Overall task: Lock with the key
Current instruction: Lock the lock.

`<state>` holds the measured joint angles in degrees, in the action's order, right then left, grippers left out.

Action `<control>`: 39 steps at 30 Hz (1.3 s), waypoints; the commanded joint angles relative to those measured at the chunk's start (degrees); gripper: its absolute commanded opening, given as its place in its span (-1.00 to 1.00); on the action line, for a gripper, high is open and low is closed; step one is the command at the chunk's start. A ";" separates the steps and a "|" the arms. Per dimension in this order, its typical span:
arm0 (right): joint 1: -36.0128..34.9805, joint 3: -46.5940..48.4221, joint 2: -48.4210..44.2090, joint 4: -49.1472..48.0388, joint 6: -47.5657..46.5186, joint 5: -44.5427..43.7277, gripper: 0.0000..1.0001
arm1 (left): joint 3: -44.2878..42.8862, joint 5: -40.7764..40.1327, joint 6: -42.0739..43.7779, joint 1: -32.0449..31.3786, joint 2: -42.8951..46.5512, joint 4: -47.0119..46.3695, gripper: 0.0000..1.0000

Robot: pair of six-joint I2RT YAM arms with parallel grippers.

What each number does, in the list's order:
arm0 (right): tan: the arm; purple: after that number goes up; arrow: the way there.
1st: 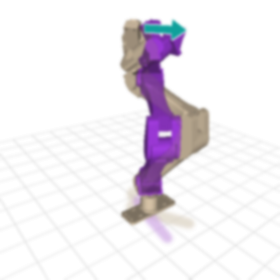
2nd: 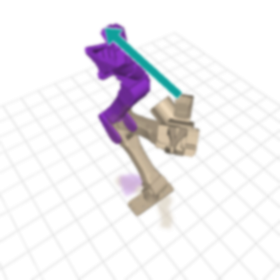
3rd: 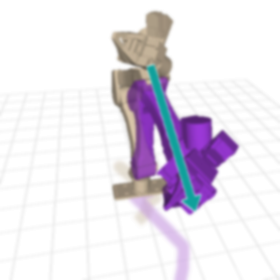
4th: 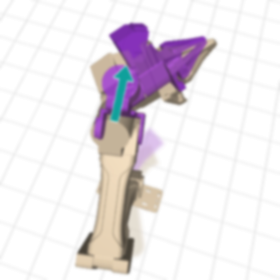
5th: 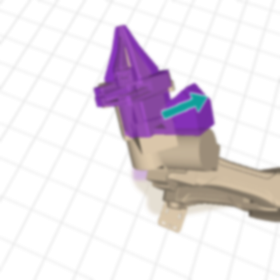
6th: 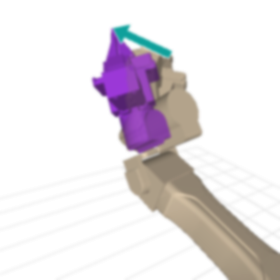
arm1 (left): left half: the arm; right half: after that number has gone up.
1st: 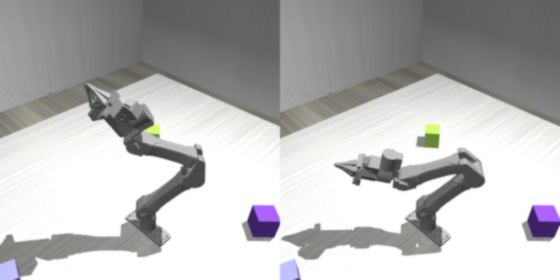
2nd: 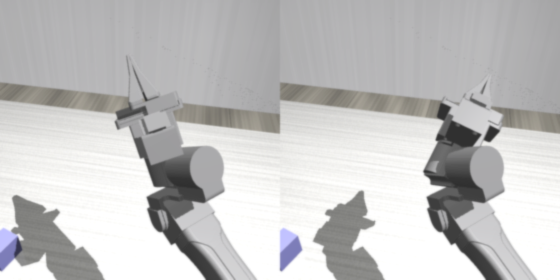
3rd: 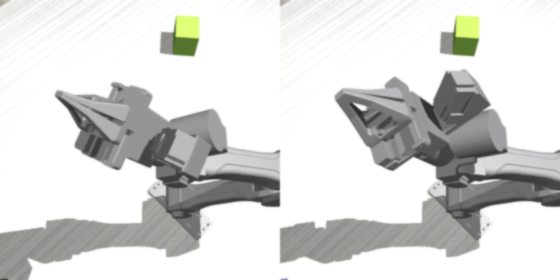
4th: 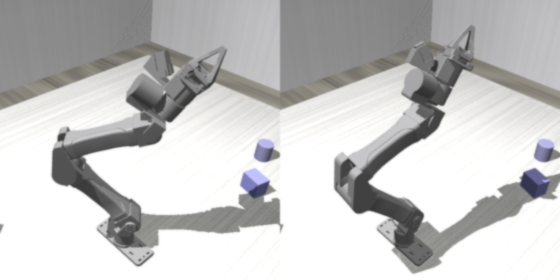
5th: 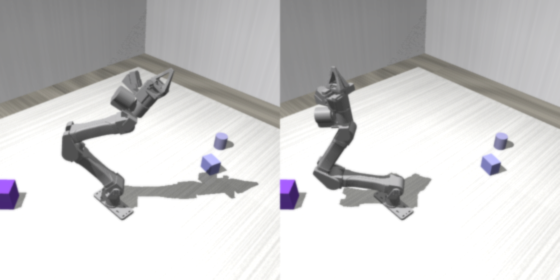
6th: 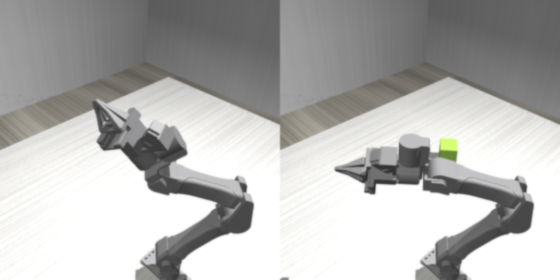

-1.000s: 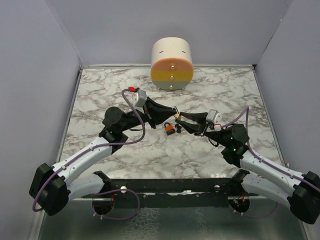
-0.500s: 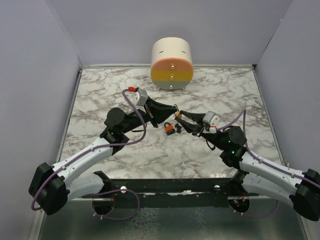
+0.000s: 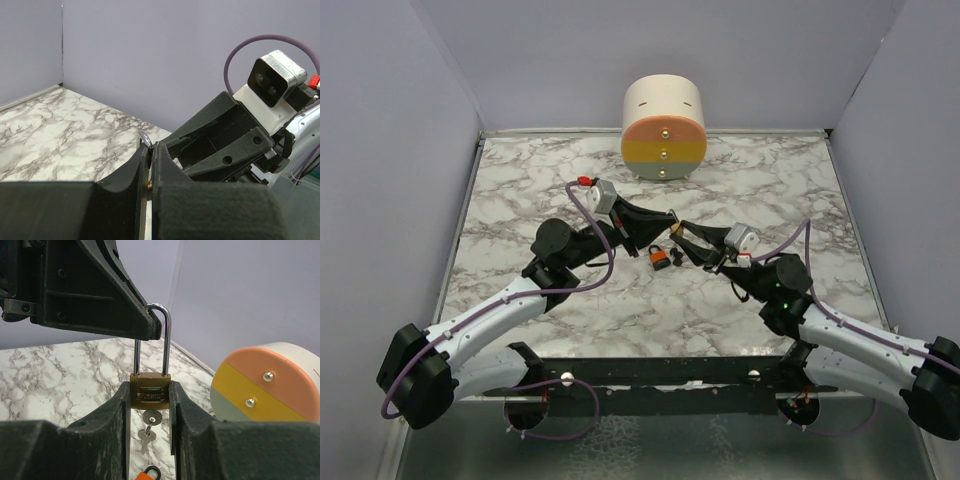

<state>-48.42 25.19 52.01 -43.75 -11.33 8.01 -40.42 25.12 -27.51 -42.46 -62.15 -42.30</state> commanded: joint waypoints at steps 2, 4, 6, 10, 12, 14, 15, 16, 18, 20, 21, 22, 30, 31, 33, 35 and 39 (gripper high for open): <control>-0.71 1.52 -2.56 -6.22 -0.04 -1.95 -0.98 | 2.18 1.31 -0.67 -1.08 -0.52 1.86 -1.00; -0.71 1.65 -3.21 -6.40 0.44 -2.30 -0.98 | 2.43 1.21 -0.68 -1.21 -0.52 1.87 -1.00; -0.79 1.87 -3.93 -6.45 0.84 -2.66 -0.98 | 2.58 1.40 -0.63 -1.15 -0.59 1.90 -1.00; -0.79 3.78 -5.01 -5.49 1.92 -3.33 -0.98 | 3.32 1.85 -0.42 -1.31 -1.07 1.98 -1.00; -0.79 5.12 -5.33 -4.42 2.33 -3.27 -0.98 | 3.78 1.88 -0.27 -1.39 -1.29 2.08 -1.00; -0.75 6.15 -5.66 -3.77 2.99 -2.76 -0.98 | 4.21 1.74 0.02 -1.44 -1.54 2.18 -1.00; -0.77 6.59 -5.88 -3.58 3.41 -2.55 -0.98 | 4.52 1.46 0.30 -1.48 -1.65 2.33 -1.00; -0.79 7.03 -6.10 -3.40 3.92 -2.36 -0.98 | 4.75 1.08 0.56 -1.54 -1.75 2.66 -1.00; -0.79 7.83 -6.42 -2.83 4.33 -1.78 -0.98 | 5.16 0.64 1.37 -1.56 -2.03 3.27 -1.00; -0.79 8.44 -6.79 -2.33 4.80 -1.40 -0.98 | 5.39 0.14 1.88 -1.57 -2.26 3.86 -1.00; -0.79 8.73 -6.97 -2.17 5.01 -1.15 -0.98 | 5.48 0.01 2.05 -1.56 -2.39 4.09 -1.00; -0.79 8.88 -7.19 -2.02 5.20 -0.89 -0.98 | 5.53 -0.02 2.21 -1.64 -2.51 4.19 -1.00; -0.79 10.23 -7.34 -2.05 6.68 -0.30 -0.98 | 5.84 -0.20 3.07 -1.97 -3.71 4.73 -1.00; -0.79 10.56 -7.18 -2.04 6.69 -0.28 -0.98 | 5.94 -0.23 3.07 -2.11 -3.95 4.77 -1.00; -0.79 11.38 -6.66 -1.86 6.73 -0.57 -0.98 | 6.38 -0.34 3.28 -2.50 -4.54 4.78 -1.00; -0.79 12.20 -6.25 -1.53 6.59 -0.79 -0.98 | 7.09 -0.90 3.53 -2.77 -5.09 4.82 -1.00; -0.88 13.61 -5.66 -1.19 6.22 -1.22 -0.98 | 8.79 -1.85 3.68 -3.39 -5.99 4.94 -1.00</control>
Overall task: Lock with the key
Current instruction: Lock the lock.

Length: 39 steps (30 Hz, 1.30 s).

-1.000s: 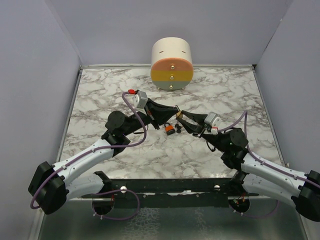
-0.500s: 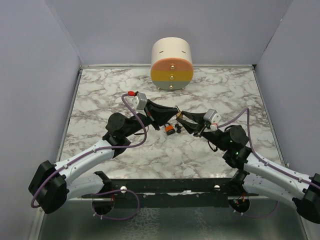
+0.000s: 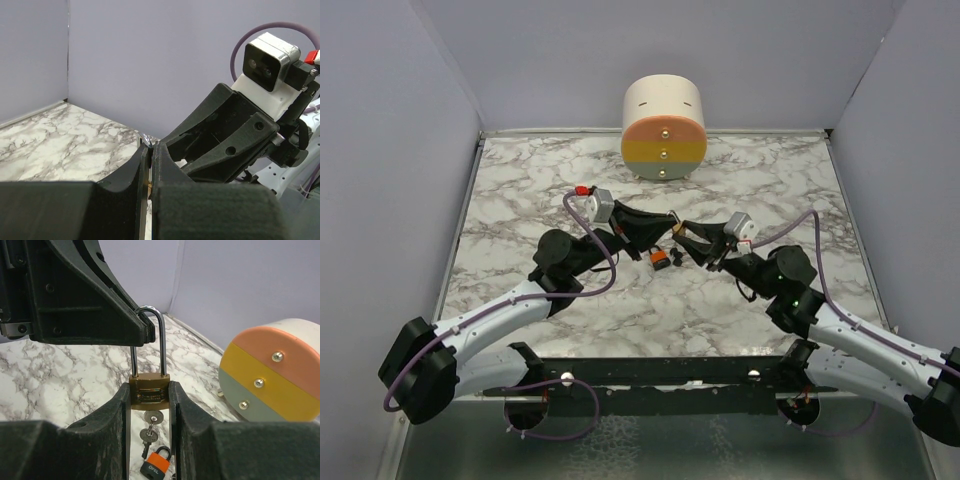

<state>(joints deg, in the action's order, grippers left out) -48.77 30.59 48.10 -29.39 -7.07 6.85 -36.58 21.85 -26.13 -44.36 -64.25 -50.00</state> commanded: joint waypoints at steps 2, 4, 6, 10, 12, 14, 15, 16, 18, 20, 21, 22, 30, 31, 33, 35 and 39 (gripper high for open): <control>-0.53 9.11 -1.45 -15.14 1.64 -0.49 -0.98 | 5.55 1.09 2.24 -1.88 -4.23 12.67 -1.00; -0.53 9.73 -1.07 -15.01 1.28 -0.36 -0.98 | 5.80 0.74 2.40 -2.37 -4.59 12.64 -1.00; -0.53 10.44 -0.63 -14.83 1.20 -0.07 -0.98 | 5.97 0.42 2.48 -2.82 -5.16 12.66 -1.00; -0.62 11.91 -0.01 -14.54 1.10 0.42 -0.98 | 6.12 -0.54 2.96 -4.23 -6.55 12.73 -1.00; -0.70 12.51 0.08 -14.39 0.74 0.33 -0.98 | 6.17 -1.26 3.18 -4.97 -7.42 12.77 -1.00; -0.86 12.93 0.08 -14.34 0.42 0.06 -0.98 | 6.28 -2.08 3.34 -5.68 -8.39 12.82 -1.00; -0.88 13.13 0.09 -14.30 0.24 -0.08 -0.98 | 6.28 -2.47 3.56 -6.04 -8.89 12.89 -1.00; -0.96 13.31 0.10 -14.23 0.10 -0.20 -0.98 | 6.35 -2.91 3.69 -6.27 -9.46 12.99 -1.00; -0.97 13.76 0.08 -14.12 -0.10 -0.41 -0.98 | 6.50 -4.00 4.07 -6.66 -10.59 13.21 -1.00; -0.97 14.01 -0.05 -13.84 -0.33 -0.44 -0.98 | 6.83 -5.74 4.24 -6.92 -11.43 13.73 -1.00; -0.97 14.19 -0.16 -13.60 -0.51 -0.62 -0.98 | 7.01 -6.74 4.20 -6.96 -11.74 13.97 -1.00; -0.96 14.26 -0.34 -13.59 -0.68 -0.67 -0.98 | 7.20 -7.45 4.16 -6.97 -12.03 14.23 -1.00; -1.06 13.47 -0.59 -12.53 -0.38 -0.06 -0.98 | 6.36 -7.64 4.14 -7.41 -11.64 14.58 -1.00; -1.06 13.26 -0.55 -11.99 -0.28 0.18 -0.98 | 6.13 -7.96 4.11 -7.41 -11.11 14.70 -1.00; -1.06 12.50 -0.37 -10.68 -0.28 0.64 -0.98 | 5.74 -8.74 4.40 -7.39 -9.72 14.86 -1.00; -1.06 12.28 0.36 -7.88 -0.04 0.42 -0.98 | 5.39 -10.94 4.98 -7.41 -7.93 15.30 -1.00; -1.06 11.93 2.15 -0.55 1.10 -1.33 -0.79 | 4.38 -16.36 7.60 -7.41 -3.53 17.13 -1.00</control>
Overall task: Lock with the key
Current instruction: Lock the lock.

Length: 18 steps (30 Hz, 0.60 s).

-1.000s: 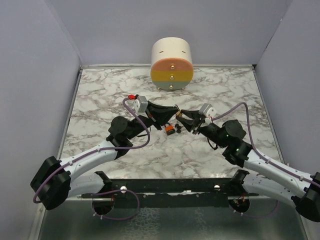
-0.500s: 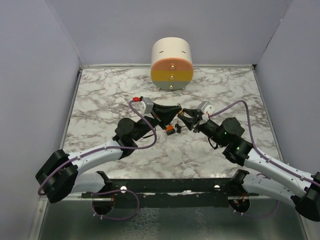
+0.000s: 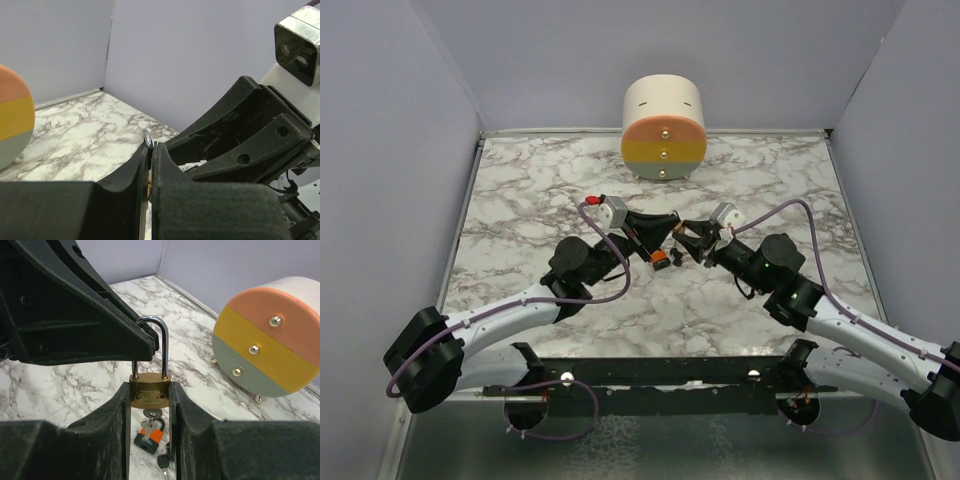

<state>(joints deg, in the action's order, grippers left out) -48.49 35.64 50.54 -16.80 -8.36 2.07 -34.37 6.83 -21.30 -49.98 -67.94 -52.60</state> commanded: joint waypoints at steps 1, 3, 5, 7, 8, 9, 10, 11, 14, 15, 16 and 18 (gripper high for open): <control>-1.33 6.36 0.10 -12.29 2.76 2.99 -0.66 | 1.79 -2.77 3.65 -1.78 1.36 20.21 -1.00; -1.34 5.29 0.84 -10.93 3.50 1.84 -0.44 | 0.83 -5.39 5.38 -1.79 3.45 21.08 -1.00; -1.34 4.36 1.78 -9.91 4.28 -0.02 -0.27 | 0.06 -7.39 7.06 -1.75 5.38 21.73 -1.00; -1.34 4.02 3.19 -8.12 4.59 -1.81 -0.20 | -0.52 -9.49 8.64 -1.71 6.90 22.34 -1.00; -1.34 4.19 4.04 -7.03 5.13 -2.41 -0.16 | -0.79 -10.80 9.49 -1.70 7.62 22.67 -1.00; -1.34 4.42 4.90 -5.73 5.72 -3.03 -0.13 | -0.93 -11.90 10.35 -1.64 8.22 23.05 -1.00; -1.34 4.58 5.81 -4.32 6.38 -3.67 -0.12 | -1.20 -13.07 11.07 -1.55 8.74 23.55 -1.00; -1.34 4.83 6.51 -2.97 7.08 -4.35 -0.11 | -1.46 -14.26 11.79 -1.47 9.27 24.23 -1.00; -1.34 3.54 6.67 -0.77 8.98 -5.12 -0.10 | -1.92 -16.67 13.82 -1.06 11.15 26.10 -1.00; -1.34 2.56 6.17 -0.91 9.38 -5.27 -0.10 | -1.93 -17.40 14.27 -0.94 11.88 26.73 -1.00; -1.34 1.72 5.68 -1.03 9.82 -5.87 -0.10 | -1.93 -17.96 14.86 -0.80 12.66 27.21 -1.00; -1.27 0.17 4.57 -1.04 10.69 -7.03 -0.14 | -1.93 -18.86 15.94 -0.55 14.09 28.43 -1.00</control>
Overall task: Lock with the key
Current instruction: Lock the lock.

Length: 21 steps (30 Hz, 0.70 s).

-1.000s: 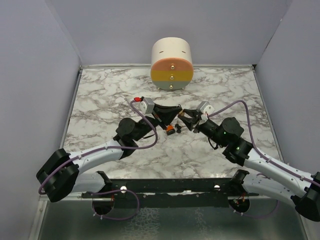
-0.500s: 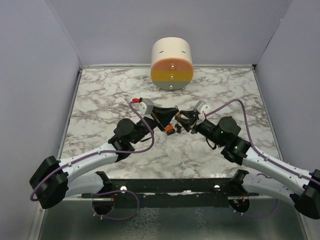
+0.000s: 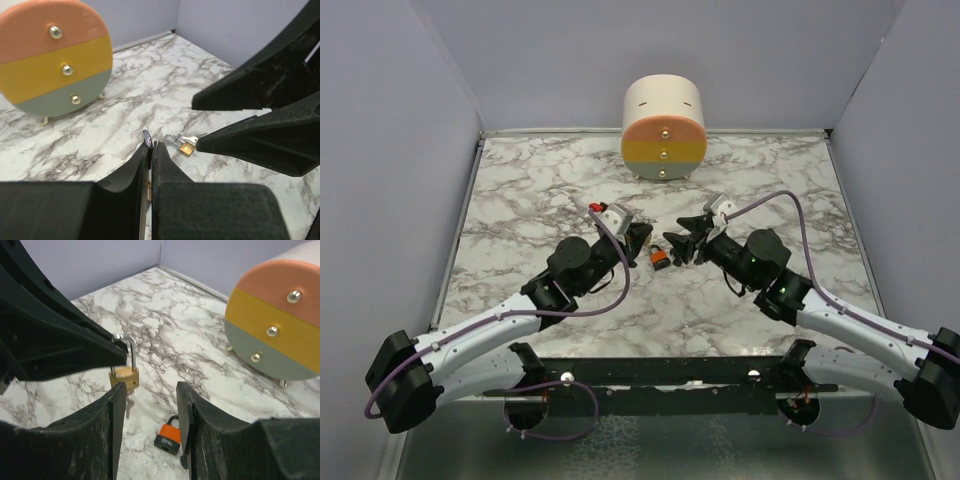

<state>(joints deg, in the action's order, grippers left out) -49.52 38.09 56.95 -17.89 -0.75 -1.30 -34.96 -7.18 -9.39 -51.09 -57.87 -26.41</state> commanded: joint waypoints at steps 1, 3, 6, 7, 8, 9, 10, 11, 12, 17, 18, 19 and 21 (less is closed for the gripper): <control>-0.19 -2.97 -2.24 0.05 3.34 -3.96 -0.21 | -1.26 -4.94 4.54 0.72 4.72 2.71 -1.00; -0.15 -4.13 -2.49 -0.30 3.27 -2.56 -0.47 | -1.25 -4.21 5.08 1.15 5.93 3.43 -1.00; 0.66 -5.52 -1.91 -2.27 2.51 1.87 -0.75 | -1.16 -0.58 4.89 2.62 7.25 3.95 -1.00; 1.50 -5.84 -1.51 -3.16 2.36 3.45 -0.76 | -1.16 1.07 4.55 3.45 7.63 4.04 -1.00; 2.74 -5.96 -0.98 -4.07 2.45 5.46 -0.76 | -1.16 3.30 4.06 4.82 8.08 4.19 -1.00; 4.46 -5.76 -0.26 -4.77 2.73 7.87 -0.74 | -1.24 5.83 3.24 6.38 8.35 4.26 -1.00; 6.50 -5.48 0.79 -5.45 3.58 10.37 -0.71 | -1.17 8.61 2.24 8.62 8.52 4.26 -1.00; 8.64 -5.30 1.45 -6.58 4.74 13.63 -0.69 | -1.16 11.70 0.99 10.99 8.59 4.22 -1.00; 11.10 -5.30 2.10 -7.98 6.16 17.12 -0.67 | -1.05 14.73 -0.32 13.69 8.72 4.07 -1.00; 16.31 -1.28 8.78 -11.25 11.54 27.78 -0.57 | -0.06 26.04 -4.69 21.19 8.56 1.28 -1.00; 16.30 0.85 10.74 -9.52 11.72 29.82 -0.50 | 0.05 28.66 -5.20 21.66 8.39 0.52 -1.00; 16.29 2.98 12.97 -7.58 11.75 32.28 0.00 | 0.19 31.01 -5.44 21.92 8.07 -0.26 -1.00; 16.32 4.85 15.86 -8.72 12.79 35.57 0.22 | 0.47 34.88 -5.96 22.13 7.78 -1.65 -1.00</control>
<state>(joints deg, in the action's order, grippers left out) -33.15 36.88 67.59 -25.08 8.88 21.76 -34.85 13.85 -12.25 -29.61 -50.28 -22.26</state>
